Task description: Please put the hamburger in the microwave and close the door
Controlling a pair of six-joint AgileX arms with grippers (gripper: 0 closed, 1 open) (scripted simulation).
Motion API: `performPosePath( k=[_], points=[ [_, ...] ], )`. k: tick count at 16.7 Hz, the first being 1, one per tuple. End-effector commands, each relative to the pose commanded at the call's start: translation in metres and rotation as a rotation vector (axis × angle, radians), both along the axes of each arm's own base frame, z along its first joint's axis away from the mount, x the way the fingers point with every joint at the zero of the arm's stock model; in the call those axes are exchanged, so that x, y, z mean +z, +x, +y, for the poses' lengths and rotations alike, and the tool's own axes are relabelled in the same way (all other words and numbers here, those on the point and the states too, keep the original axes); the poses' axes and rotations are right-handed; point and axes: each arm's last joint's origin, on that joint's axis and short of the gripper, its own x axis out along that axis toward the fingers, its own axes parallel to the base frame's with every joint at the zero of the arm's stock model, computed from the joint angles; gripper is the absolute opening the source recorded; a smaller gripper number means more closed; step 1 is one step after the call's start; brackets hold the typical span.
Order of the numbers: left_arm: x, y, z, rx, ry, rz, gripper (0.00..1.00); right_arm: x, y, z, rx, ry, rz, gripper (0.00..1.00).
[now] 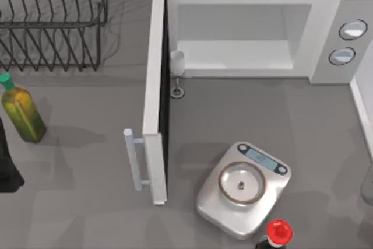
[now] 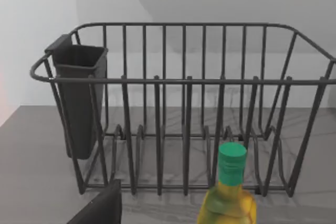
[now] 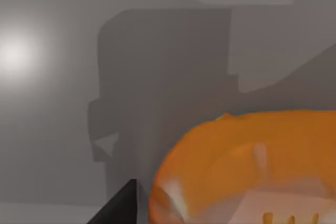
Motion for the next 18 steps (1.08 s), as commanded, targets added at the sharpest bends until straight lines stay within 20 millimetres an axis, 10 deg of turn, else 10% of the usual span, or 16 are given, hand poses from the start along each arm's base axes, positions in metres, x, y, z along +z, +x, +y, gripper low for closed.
performPosePath(
  k=[8, 18],
  points=[
    [0.0, 0.0, 0.0, 0.0, 0.0, 0.0, 1.0, 0.0, 0.0, 0.0, 0.0, 0.0, 0.0, 0.02],
    [0.0, 0.0, 0.0, 0.0, 0.0, 0.0, 1.0, 0.023, 0.002, 0.0, -0.017, 0.016, -0.005, 0.0]
  ],
)
